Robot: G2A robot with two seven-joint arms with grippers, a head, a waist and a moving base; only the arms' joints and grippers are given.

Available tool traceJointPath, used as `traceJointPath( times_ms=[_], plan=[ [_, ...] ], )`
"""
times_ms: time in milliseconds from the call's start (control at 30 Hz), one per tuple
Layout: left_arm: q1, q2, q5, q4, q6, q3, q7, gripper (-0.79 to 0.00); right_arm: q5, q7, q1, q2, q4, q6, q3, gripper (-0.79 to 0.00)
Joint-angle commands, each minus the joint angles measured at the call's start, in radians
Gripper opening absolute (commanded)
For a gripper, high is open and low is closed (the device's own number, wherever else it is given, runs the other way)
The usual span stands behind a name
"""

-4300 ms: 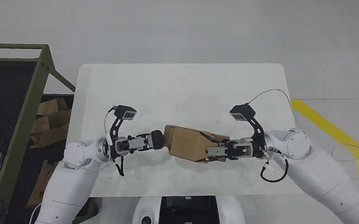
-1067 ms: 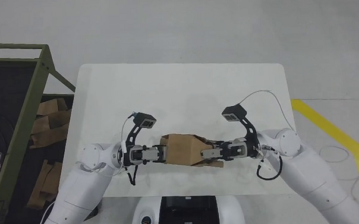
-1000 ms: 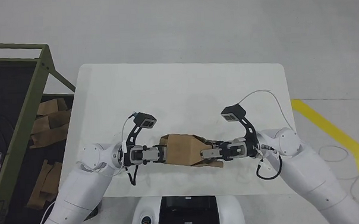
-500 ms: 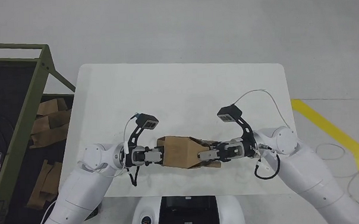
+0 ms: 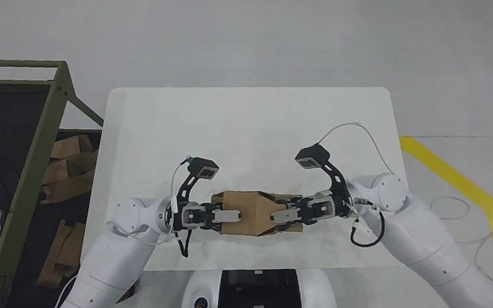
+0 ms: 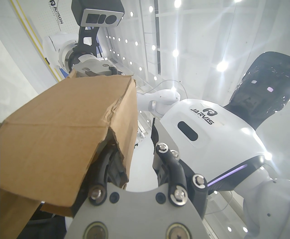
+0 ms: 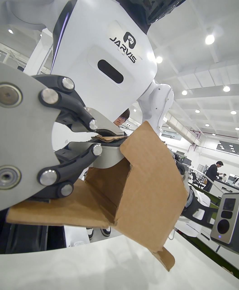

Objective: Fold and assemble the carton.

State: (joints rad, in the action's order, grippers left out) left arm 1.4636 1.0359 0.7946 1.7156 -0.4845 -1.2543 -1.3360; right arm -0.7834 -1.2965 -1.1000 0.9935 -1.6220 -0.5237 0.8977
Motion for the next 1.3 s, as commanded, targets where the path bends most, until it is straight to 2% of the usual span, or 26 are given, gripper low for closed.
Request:
traceJointPath(
  times_ms=[0, 100, 300, 567, 600, 667, 700, 767, 1033, 1267],
  plan=[
    [-0.001, -0.001, -0.002, 0.000, -0.002, 0.001, 0.002, -0.533, -0.001, -0.002, 0.000, 0.001, 0.002, 0.002, 0.001, -0.785],
    [-0.001, -0.003, -0.005, 0.000, -0.007, 0.003, 0.007, -0.582, -0.001, -0.003, -0.001, 0.002, 0.003, 0.003, 0.002, -0.785],
    [-0.002, -0.006, -0.005, -0.003, -0.019, 0.008, 0.019, -0.785, 0.002, -0.007, -0.002, 0.005, 0.006, 0.007, 0.005, -0.785],
    [-0.005, -0.011, -0.008, -0.007, -0.030, 0.014, 0.030, -0.785, 0.005, -0.010, -0.003, 0.009, 0.009, 0.010, 0.008, -0.785],
    [-0.005, -0.011, -0.009, -0.008, -0.031, 0.014, 0.031, -0.785, 0.004, -0.009, -0.003, 0.009, 0.010, 0.010, 0.009, -0.674],
    [-0.006, -0.013, -0.011, -0.009, -0.035, 0.015, 0.035, -0.785, 0.004, -0.009, -0.004, 0.010, 0.011, 0.009, 0.010, -0.542],
    [-0.006, -0.013, -0.013, -0.010, -0.037, 0.015, 0.037, -0.785, 0.004, -0.008, -0.004, 0.011, 0.011, 0.008, 0.011, -0.483],
    [-0.006, -0.015, -0.020, -0.013, -0.042, 0.015, 0.042, -0.785, 0.002, -0.007, -0.006, 0.011, 0.011, 0.008, 0.014, -0.419],
    [-0.006, -0.023, -0.061, -0.021, -0.069, 0.022, 0.069, -0.785, 0.001, -0.002, -0.021, 0.010, 0.004, 0.002, 0.035, -0.348],
    [-0.008, -0.032, -0.089, -0.030, -0.093, 0.033, 0.094, -0.785, 0.000, 0.007, -0.045, 0.005, -0.019, -0.007, 0.067, -0.376]
  ],
)
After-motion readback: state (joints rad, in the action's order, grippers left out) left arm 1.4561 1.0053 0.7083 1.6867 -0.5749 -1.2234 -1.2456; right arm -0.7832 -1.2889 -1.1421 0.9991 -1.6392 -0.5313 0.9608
